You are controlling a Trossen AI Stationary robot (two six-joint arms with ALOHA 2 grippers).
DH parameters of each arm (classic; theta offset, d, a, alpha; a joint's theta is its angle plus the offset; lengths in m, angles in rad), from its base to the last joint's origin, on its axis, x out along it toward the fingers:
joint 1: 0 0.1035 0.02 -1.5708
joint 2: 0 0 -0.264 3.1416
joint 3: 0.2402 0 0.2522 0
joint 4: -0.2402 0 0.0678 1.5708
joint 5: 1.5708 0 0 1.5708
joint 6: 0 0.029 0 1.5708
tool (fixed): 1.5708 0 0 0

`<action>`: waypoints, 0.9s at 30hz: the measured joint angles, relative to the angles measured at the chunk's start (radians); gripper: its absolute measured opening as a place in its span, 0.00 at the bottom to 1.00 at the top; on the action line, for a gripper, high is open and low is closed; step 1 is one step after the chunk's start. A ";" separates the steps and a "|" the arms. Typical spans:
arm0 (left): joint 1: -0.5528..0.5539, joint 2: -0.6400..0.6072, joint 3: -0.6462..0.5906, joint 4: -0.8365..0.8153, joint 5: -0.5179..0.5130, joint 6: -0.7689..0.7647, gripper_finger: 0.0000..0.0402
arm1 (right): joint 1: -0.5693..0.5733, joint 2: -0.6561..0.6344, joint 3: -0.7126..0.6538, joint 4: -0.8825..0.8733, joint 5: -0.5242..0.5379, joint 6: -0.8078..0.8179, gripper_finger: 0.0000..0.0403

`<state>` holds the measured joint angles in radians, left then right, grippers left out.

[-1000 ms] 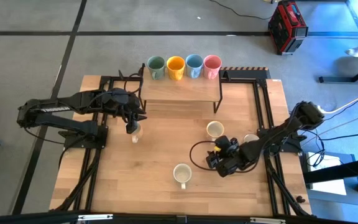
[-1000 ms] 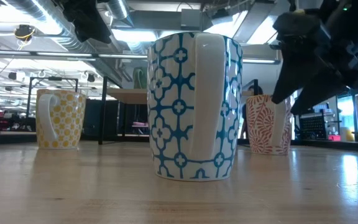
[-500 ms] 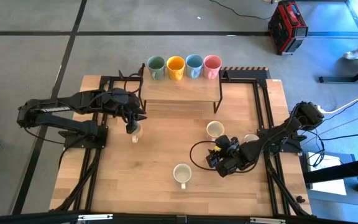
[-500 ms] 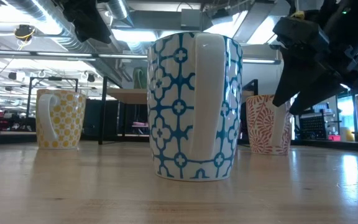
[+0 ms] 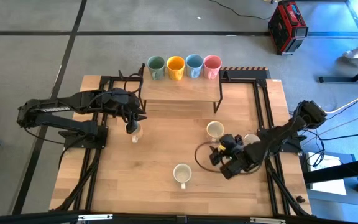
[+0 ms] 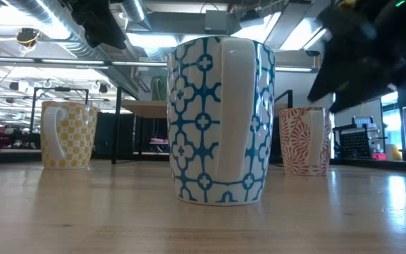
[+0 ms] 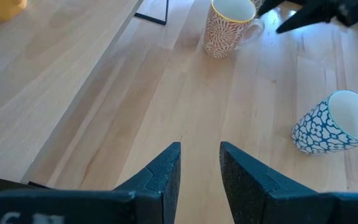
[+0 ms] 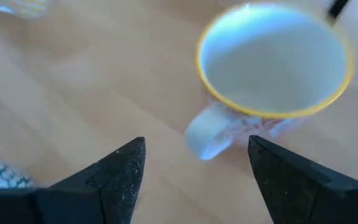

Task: Place coffee mugs
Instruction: Put the red patterned mug on the shelf

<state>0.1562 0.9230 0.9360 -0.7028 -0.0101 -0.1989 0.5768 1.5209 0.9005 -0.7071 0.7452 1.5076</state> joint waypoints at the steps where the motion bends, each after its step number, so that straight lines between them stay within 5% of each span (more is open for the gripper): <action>1: 0.000 0.000 0.000 0.000 0.000 0.000 0.26 | 0.022 -0.003 0.000 -0.002 0.039 -0.015 0.68; 8: 0.000 0.000 0.000 -0.005 0.000 0.000 0.26 | 0.090 0.021 -0.025 -0.031 0.116 -0.020 0.68; 12: 0.000 0.000 0.000 -0.005 0.000 0.000 0.26 | 0.077 0.049 -0.057 0.106 0.153 0.006 0.68; 27: 0.000 0.000 0.000 -0.001 0.000 0.000 0.26 | -0.067 0.108 -0.059 0.035 0.060 0.041 0.68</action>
<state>0.1566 0.9230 0.9360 -0.7035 -0.0105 -0.1993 0.5093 1.6293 0.8411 -0.6717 0.8056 1.5482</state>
